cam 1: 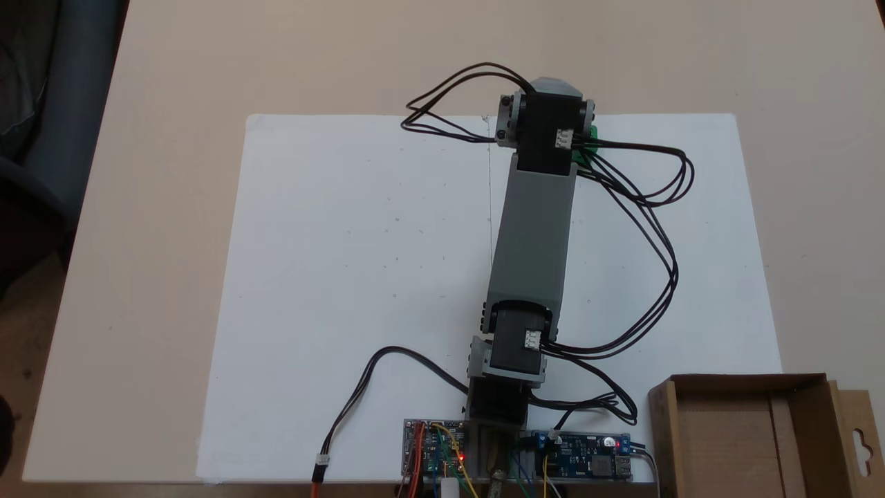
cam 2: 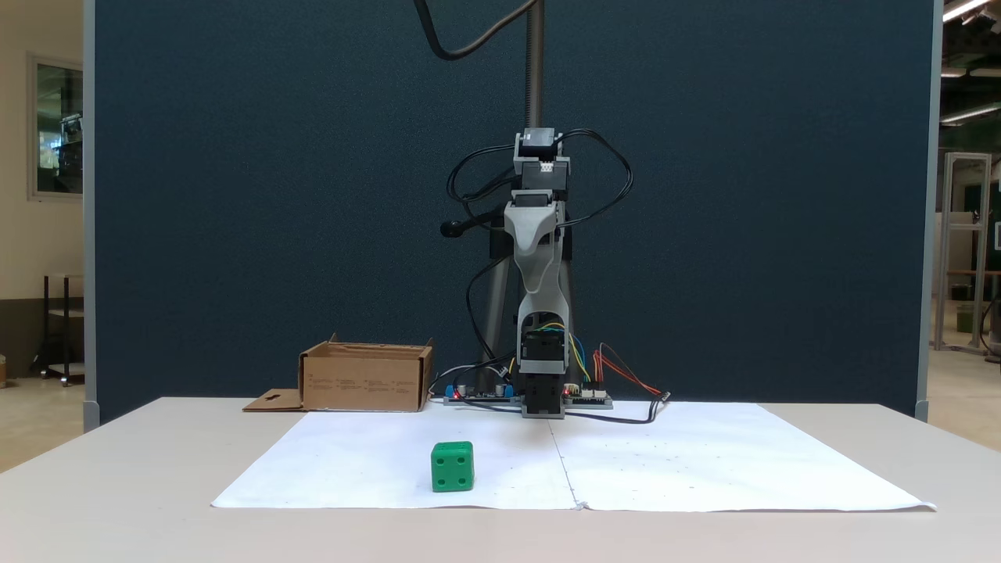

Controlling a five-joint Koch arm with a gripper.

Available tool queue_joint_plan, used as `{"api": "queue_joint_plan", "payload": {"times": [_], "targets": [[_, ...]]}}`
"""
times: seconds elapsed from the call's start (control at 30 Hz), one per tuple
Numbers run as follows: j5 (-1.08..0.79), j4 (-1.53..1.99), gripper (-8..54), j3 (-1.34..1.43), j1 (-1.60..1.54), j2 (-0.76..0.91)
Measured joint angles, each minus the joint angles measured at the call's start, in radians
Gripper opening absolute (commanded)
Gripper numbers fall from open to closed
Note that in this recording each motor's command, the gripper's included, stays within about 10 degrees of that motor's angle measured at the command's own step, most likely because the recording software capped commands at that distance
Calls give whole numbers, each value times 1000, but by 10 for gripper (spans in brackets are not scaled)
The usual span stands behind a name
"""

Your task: Grasp a green dice and put it in the bin.

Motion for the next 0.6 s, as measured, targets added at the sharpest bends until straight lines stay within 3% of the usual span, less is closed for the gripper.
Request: {"api": "queue_joint_plan", "payload": {"times": [0.3, 0.6], "targets": [[-74, 84, 533, -9, 5, -95], [-173, 84, 532, -390, 124, -356]]}}
